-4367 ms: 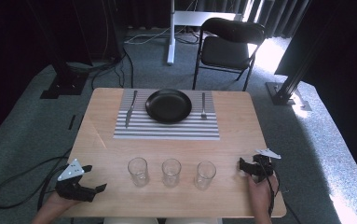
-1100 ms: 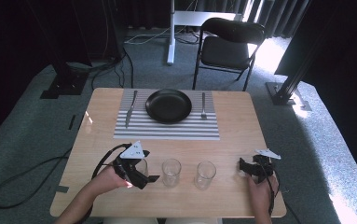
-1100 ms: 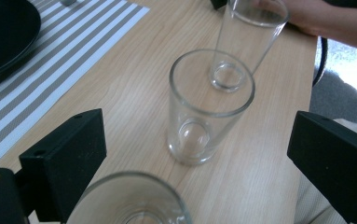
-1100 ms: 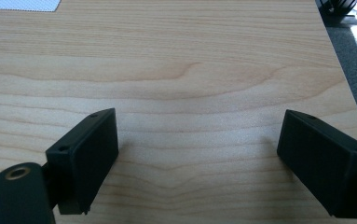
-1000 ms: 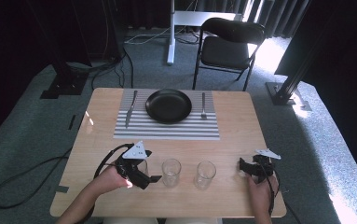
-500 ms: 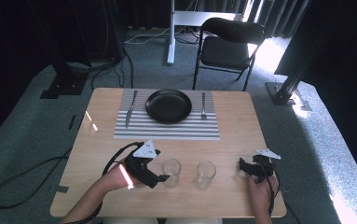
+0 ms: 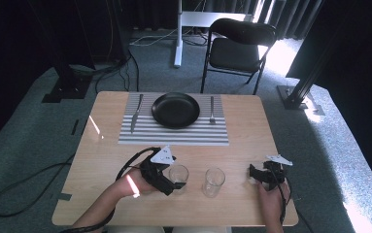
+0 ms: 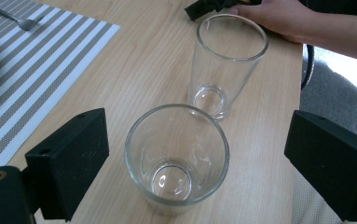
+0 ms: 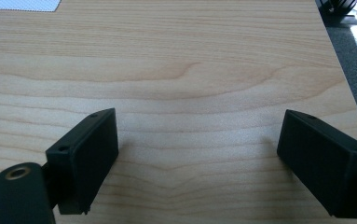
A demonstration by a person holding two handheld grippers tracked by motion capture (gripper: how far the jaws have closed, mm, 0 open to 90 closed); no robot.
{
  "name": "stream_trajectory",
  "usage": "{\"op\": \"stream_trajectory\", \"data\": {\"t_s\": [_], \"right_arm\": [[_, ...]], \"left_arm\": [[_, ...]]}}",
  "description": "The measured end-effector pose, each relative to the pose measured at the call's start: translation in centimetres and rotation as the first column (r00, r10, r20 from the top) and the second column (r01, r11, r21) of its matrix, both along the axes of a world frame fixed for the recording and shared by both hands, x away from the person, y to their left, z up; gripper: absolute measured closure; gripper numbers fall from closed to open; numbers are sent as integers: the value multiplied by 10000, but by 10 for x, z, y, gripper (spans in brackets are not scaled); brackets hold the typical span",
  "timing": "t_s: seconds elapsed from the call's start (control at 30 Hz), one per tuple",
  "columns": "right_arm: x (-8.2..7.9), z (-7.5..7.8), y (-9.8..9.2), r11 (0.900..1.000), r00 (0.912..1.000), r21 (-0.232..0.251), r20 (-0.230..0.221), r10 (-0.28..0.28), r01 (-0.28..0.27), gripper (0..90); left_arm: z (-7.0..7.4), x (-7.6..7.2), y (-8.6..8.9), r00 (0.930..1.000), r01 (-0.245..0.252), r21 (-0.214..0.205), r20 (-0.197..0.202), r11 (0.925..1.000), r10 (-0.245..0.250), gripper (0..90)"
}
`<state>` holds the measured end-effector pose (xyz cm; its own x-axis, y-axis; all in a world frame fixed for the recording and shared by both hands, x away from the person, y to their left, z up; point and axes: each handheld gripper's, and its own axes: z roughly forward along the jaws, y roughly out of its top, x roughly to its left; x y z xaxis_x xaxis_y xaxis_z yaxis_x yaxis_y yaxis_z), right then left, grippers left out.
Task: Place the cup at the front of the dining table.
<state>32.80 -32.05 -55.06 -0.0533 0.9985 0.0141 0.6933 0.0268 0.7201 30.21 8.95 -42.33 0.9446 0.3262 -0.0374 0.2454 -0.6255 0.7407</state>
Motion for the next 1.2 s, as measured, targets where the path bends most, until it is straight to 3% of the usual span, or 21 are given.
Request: {"op": "stream_trajectory", "data": {"t_s": [0.47,1.2], "right_arm": [[0,0,0,10000,10000,2,2,1,-1,118],[0,0,0,10000,10000,-1,0,4,-4,118]], "left_arm": [[0,4,-18,9996,276,35,-41,9996,-276,67],[-5,4,-53,9976,680,604,-156,9959,-672,67]]}}
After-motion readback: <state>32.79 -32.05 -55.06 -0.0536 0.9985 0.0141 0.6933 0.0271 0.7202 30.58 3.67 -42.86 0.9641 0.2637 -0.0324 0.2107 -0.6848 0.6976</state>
